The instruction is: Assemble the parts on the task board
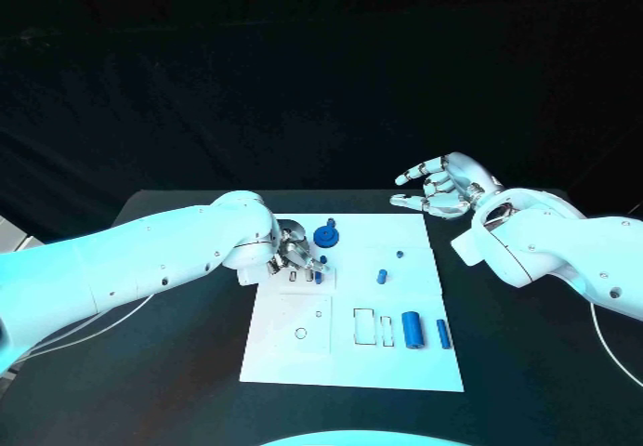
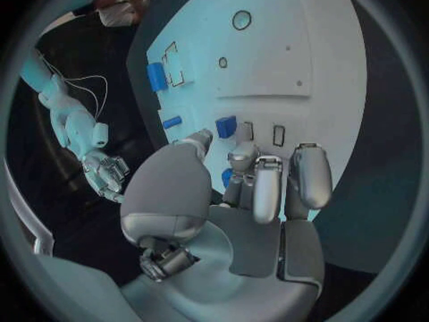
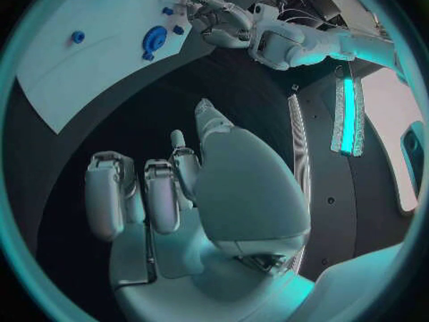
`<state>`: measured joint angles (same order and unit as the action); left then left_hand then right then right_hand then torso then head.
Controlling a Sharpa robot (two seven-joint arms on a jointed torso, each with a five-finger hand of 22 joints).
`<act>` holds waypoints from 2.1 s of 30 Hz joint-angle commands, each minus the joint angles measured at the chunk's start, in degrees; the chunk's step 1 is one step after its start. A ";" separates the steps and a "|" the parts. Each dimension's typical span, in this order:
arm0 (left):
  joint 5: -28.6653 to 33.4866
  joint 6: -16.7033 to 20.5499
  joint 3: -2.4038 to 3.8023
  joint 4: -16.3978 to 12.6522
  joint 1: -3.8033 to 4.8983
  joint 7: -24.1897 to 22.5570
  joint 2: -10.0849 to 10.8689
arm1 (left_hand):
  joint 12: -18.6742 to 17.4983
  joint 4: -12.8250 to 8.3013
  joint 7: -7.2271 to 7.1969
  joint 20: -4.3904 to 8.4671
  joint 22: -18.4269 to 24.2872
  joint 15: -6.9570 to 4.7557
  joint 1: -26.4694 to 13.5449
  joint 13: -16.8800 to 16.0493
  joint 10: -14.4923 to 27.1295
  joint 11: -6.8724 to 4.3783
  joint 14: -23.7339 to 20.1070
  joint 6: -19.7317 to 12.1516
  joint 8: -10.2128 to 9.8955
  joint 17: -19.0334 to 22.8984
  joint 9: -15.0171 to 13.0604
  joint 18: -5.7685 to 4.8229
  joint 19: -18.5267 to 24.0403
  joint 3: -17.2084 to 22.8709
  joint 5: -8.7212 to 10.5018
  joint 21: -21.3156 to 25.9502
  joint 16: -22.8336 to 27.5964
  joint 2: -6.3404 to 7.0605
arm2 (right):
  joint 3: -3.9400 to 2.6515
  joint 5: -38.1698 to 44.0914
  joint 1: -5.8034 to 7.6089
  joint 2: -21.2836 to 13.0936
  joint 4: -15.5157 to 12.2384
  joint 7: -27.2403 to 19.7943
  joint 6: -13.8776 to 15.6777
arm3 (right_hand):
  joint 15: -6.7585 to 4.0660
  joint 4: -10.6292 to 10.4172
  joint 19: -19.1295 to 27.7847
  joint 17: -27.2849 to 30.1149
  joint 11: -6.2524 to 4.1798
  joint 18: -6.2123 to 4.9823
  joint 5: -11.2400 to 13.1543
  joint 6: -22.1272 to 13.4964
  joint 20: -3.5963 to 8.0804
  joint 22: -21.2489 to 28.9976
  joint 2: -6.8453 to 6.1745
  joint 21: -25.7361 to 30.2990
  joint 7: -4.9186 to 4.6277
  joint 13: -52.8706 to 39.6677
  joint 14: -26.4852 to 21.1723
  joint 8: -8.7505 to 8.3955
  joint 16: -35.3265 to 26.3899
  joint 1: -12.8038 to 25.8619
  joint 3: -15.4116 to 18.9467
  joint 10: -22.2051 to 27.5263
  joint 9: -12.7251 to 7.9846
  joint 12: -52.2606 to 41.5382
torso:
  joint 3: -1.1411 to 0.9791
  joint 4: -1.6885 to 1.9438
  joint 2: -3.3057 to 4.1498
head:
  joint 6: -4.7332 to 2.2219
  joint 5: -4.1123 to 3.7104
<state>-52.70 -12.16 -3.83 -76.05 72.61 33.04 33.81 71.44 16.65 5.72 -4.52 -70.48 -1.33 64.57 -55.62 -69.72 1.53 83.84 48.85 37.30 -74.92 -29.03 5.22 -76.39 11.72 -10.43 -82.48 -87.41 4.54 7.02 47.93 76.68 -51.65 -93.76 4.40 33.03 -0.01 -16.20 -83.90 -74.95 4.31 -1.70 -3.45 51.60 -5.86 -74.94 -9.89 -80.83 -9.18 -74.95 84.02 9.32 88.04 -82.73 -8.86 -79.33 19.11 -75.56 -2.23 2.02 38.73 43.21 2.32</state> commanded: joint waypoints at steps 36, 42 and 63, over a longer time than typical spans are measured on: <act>2.99 -0.38 -0.21 0.54 0.20 -1.40 -0.80 | -2.23 -8.49 -0.48 0.35 -0.92 -0.90 9.37 1.29 0.53 -0.53 3.89 -1.90 3.61 -9.40 -8.43 -1.20 -0.42 32.74 -0.40 -0.47 -0.28 4.68 | 0.07 1.02 -0.08 0.46 0.52 0.85 -1.76 | 0.15 0.03 -1.48 -10.37 0.03 -0.53 0.00 0.40 -0.30 -9.98 0.19 0.49 0.02 -3.44 4.68 0.35 -0.44 -0.34 0.27 0.38 0.08 0.25 | 0.03 0.09 -0.03 | 0.31 -0.36; 3.37 0.66 0.03 -0.48 0.20 -1.43 0.10 | -2.24 -10.57 -0.63 0.43 -1.08 -1.04 7.02 1.24 0.22 -0.70 4.08 -1.86 4.78 -9.84 -10.45 -1.21 -0.46 36.24 -0.64 -0.55 -0.43 5.35 | 0.10 1.03 -0.14 0.40 0.61 0.89 -1.91 | 0.14 0.03 -1.47 -10.30 0.03 -0.53 0.01 0.40 -0.30 -9.95 0.24 0.54 0.03 -3.43 4.66 0.38 -0.48 -0.36 0.28 0.38 0.09 0.25 | -0.02 0.10 -0.07 | 0.30 -0.33; -4.98 7.29 -0.31 -3.75 0.04 -0.95 3.25 | 0.95 -15.09 -2.94 2.17 -5.33 -2.98 -1.04 -3.44 -5.73 -2.90 5.96 1.72 8.03 -14.47 -14.55 -2.08 -3.86 41.87 -10.18 -2.26 -2.33 8.05 | 0.16 0.99 -0.20 -0.30 0.62 0.64 -2.13 | 0.13 -0.03 -1.44 -10.27 0.02 -0.55 0.02 0.39 -0.29 -9.91 0.28 0.62 0.03 -3.36 4.65 0.41 -0.51 -0.28 0.32 0.43 0.10 0.33 | -0.05 0.16 -0.03 | 0.41 -0.09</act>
<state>-53.60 -7.88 -4.12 -79.51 72.67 32.53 37.09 72.23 11.77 4.07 -2.37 -74.96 -3.99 63.83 -59.03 -75.19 -1.42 84.04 49.10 45.13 -74.93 -31.03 4.29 -79.97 43.50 -20.23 -84.54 -89.64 12.61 7.18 48.36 76.53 -51.92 -93.12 5.51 31.74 -0.01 -16.20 -83.90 -74.90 4.31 -1.70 -3.45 51.60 -5.86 -74.90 -9.89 -80.54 -9.18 -74.91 84.02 9.53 87.82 -82.72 -8.86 -79.33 19.14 -75.56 -2.26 2.19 38.62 43.63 2.32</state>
